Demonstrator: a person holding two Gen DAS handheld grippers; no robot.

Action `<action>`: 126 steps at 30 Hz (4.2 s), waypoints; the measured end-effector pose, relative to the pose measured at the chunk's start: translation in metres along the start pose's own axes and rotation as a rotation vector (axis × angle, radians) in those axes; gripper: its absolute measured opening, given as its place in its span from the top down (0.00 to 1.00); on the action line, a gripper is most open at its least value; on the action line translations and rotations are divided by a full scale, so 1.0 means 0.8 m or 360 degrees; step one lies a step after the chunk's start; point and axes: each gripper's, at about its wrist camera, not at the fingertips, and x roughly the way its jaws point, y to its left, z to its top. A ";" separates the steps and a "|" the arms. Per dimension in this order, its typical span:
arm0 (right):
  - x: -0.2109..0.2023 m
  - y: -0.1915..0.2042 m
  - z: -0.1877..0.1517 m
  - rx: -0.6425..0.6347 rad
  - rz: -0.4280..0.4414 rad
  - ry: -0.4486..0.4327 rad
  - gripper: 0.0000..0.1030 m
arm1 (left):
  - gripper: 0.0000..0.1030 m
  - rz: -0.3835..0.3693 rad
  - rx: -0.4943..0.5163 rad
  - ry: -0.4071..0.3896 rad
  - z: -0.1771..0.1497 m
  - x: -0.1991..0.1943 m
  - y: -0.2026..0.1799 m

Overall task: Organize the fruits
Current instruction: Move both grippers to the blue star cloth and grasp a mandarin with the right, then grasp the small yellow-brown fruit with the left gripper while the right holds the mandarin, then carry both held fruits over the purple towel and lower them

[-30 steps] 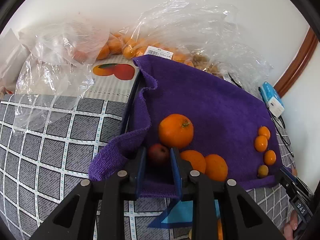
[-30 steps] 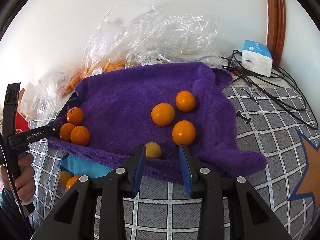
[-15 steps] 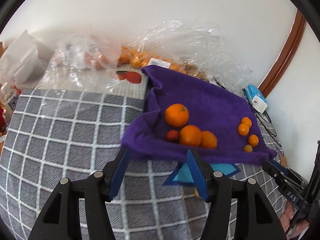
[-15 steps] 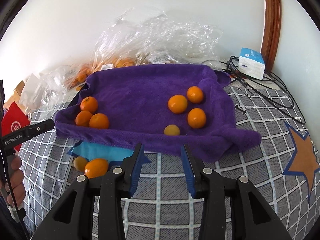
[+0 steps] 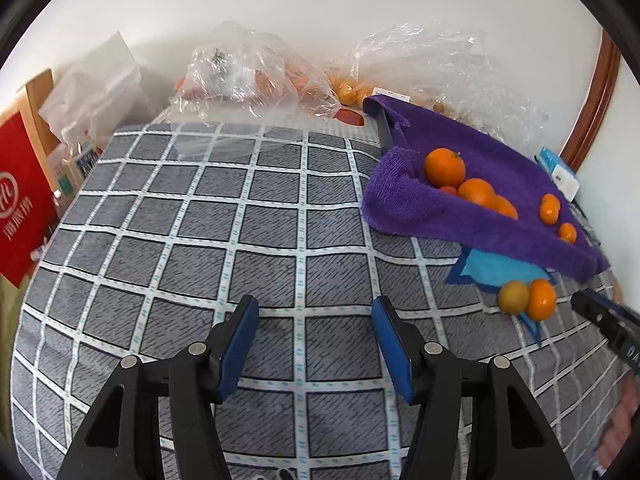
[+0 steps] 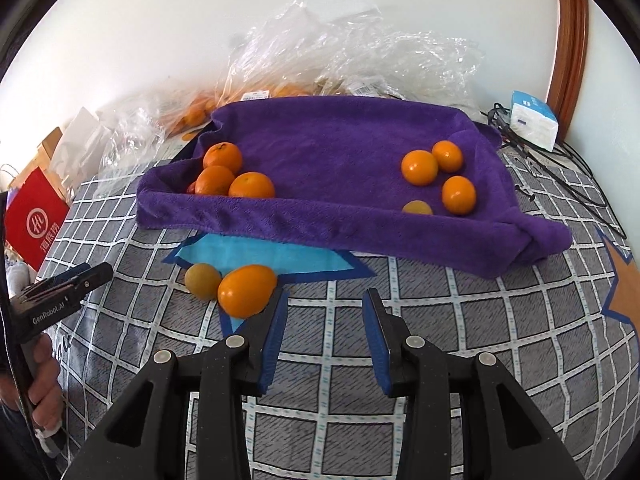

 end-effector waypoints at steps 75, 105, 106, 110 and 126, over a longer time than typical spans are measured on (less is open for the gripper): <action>-0.049 -0.120 -0.052 0.0141 -0.0192 -0.0068 0.65 | 0.38 -0.0272 0.0126 0.0036 0.009 -0.019 -0.125; -0.053 -0.122 0.019 0.0119 -0.0149 -0.0110 0.65 | 0.74 -0.0253 0.0079 0.0052 0.065 -0.012 -0.124; -0.054 -0.121 0.023 0.0118 -0.0145 -0.0113 0.65 | 0.74 -0.0253 0.0070 0.0042 0.070 -0.014 -0.121; -0.049 -0.116 0.042 0.0118 -0.0125 -0.0126 0.65 | 0.74 -0.0233 0.0054 0.0026 0.089 -0.015 -0.114; 0.061 -0.103 0.106 0.0135 0.0080 0.0012 0.65 | 0.74 -0.0236 -0.0030 0.0032 0.148 0.026 -0.096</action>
